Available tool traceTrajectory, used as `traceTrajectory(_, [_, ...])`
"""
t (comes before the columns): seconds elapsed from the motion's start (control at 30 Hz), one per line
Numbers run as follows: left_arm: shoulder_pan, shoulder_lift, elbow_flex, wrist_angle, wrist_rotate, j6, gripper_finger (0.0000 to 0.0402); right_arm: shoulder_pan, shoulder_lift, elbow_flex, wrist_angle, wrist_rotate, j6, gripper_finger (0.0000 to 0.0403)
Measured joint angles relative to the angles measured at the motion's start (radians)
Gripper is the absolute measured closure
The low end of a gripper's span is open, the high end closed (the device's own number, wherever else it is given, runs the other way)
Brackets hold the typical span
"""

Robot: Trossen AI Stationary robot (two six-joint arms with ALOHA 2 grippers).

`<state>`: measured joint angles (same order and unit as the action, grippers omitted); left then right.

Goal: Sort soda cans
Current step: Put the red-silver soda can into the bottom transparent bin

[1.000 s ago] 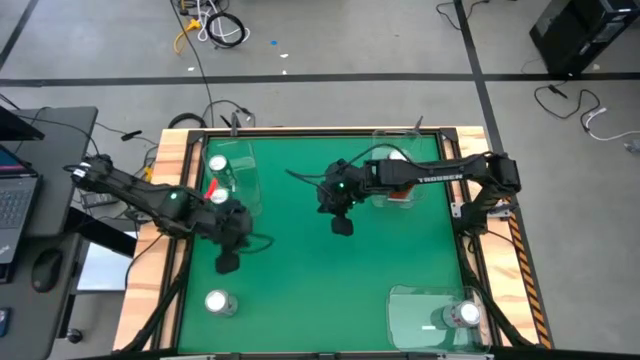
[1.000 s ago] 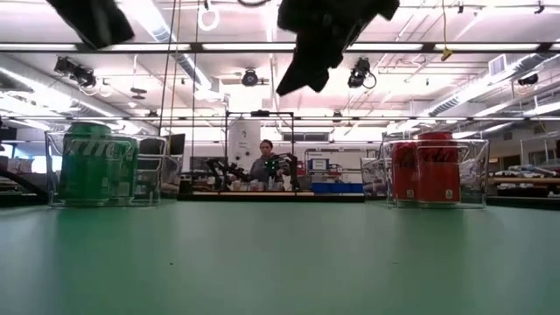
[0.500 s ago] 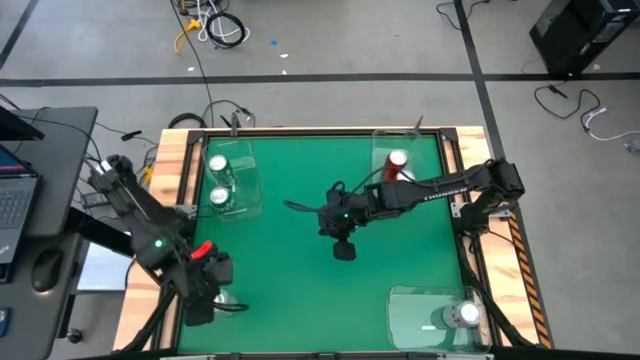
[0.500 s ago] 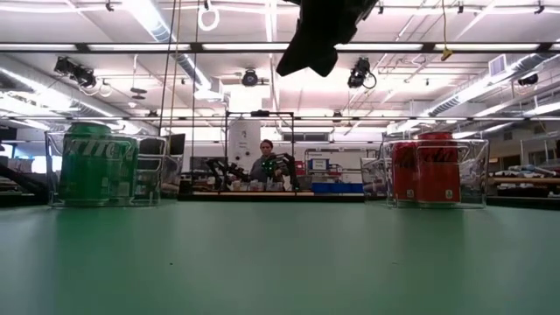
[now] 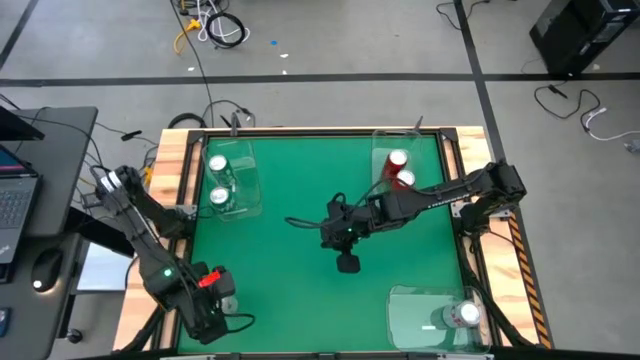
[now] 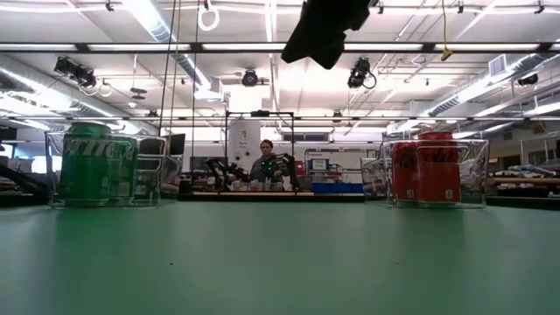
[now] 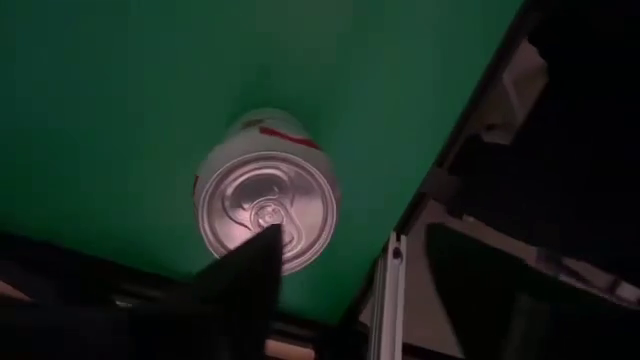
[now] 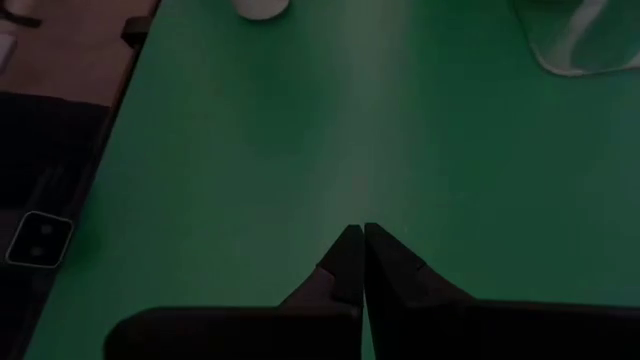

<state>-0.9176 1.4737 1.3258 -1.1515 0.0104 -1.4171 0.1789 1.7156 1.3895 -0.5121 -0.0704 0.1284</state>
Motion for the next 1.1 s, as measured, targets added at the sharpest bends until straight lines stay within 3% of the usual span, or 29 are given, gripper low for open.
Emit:
traceTrajectory(0.2, [0.000,0.046,0.000,-0.016,0.014,-0.029,0.0054,0.022,0.000,0.000,0.000,0.000,-0.003,0.0402])
traceTrajectory(0.37, [0.000,0.061,0.000,-0.055,0.020,-0.055,0.0011,0.034,0.000,0.000,-0.008,0.000,-0.014,0.0403])
traceTrajectory(0.83, [-0.001,0.061,-0.010,-0.123,-0.006,-0.081,0.0002,0.035,0.001,0.000,-0.029,0.000,-0.019,0.0403])
traceTrajectory(1.1, [-0.001,0.061,-0.095,-0.007,0.018,-0.081,0.0002,0.035,0.001,0.000,-0.029,0.000,-0.026,0.0403])
